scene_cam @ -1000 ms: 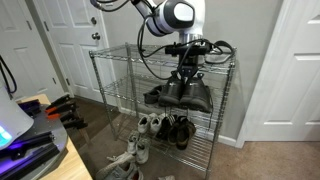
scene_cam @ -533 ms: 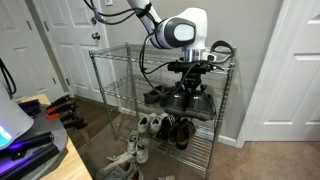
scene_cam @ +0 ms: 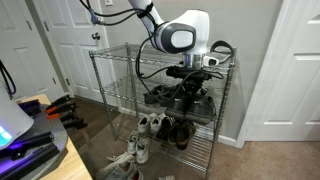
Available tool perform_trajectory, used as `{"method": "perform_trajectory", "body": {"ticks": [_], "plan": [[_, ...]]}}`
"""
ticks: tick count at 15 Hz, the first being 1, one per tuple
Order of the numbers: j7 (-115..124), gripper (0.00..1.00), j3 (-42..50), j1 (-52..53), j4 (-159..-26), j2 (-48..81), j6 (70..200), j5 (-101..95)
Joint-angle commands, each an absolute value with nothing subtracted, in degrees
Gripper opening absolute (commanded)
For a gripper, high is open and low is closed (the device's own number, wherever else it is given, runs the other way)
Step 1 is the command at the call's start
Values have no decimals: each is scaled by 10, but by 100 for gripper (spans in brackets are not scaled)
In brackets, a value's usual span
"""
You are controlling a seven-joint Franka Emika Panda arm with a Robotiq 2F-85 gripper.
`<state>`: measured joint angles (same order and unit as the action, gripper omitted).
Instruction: Move the shoes to a lower shelf
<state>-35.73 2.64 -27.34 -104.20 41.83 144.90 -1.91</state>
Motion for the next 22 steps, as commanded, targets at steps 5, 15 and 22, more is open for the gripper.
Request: {"method": "perform_trajectory", "body": {"ticks": [5,15,22], "plan": [[-431,4,-88,-349,-1143,320,1554,106],[-380,4,-68,-312,-1029,402,1531,111],[-389,4,-86,-328,-960,415,1458,171]]}}
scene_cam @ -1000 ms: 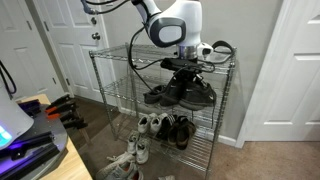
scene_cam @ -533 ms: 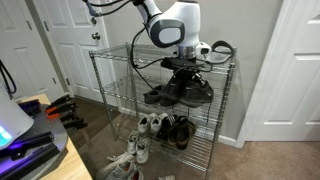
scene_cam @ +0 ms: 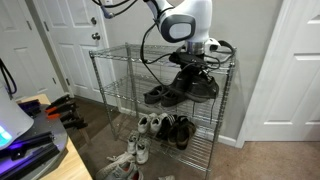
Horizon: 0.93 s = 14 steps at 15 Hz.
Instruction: Move the shoes to a lower shelf
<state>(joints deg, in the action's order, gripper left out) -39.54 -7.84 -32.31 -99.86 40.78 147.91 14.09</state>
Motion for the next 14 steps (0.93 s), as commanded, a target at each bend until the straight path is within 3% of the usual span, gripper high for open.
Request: {"method": "perform_trajectory", "body": {"ticks": [1,9,10,14], "plan": [[-388,4,-81,-326,-957,419,1451,173],[-384,4,-64,-316,-946,444,1456,162],[-397,17,-63,-317,-962,442,1458,156],[-397,17,-63,-317,-962,442,1458,156]]}}
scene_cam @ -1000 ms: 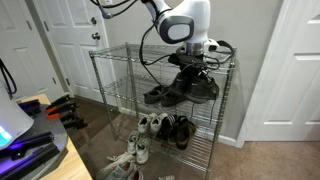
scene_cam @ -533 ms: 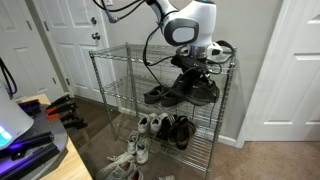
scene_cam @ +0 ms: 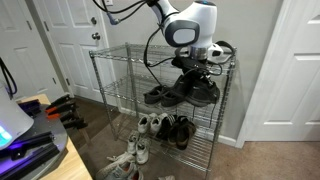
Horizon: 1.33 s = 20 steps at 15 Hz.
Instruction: Move the shoes to a lower shelf
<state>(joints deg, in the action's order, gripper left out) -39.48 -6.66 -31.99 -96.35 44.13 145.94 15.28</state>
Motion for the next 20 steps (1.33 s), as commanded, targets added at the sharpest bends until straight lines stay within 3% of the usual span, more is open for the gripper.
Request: {"method": "perform_trajectory", "body": {"ticks": [1,3,4,10,20], "plan": [[-397,17,-63,-317,-962,442,1458,156],[-397,17,-63,-317,-962,442,1458,156],[-397,4,-63,-317,-962,442,1458,156],[-422,4,-93,-357,-1002,447,1574,194],[-528,4,-302,-565,-1042,531,1730,186]]}}
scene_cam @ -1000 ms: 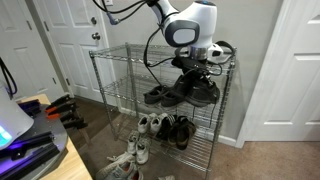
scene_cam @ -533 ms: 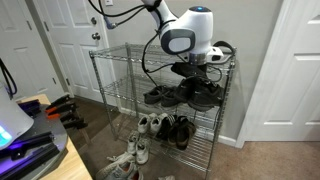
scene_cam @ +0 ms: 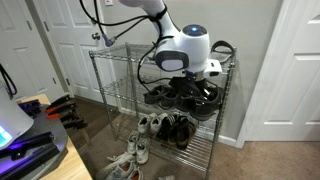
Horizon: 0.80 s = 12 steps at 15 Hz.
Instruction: Move the shoes to a lower shelf
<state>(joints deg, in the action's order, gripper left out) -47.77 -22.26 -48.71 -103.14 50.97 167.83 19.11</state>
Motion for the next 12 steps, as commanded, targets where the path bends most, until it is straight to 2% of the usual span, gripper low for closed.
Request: {"method": "perform_trajectory", "body": {"ticks": [1,5,12], "plan": [[-541,4,-329,-589,-1042,549,1747,178],[-549,4,-395,-657,-1044,614,1783,107],[-510,4,-391,-652,-1012,681,1804,-24]]}}
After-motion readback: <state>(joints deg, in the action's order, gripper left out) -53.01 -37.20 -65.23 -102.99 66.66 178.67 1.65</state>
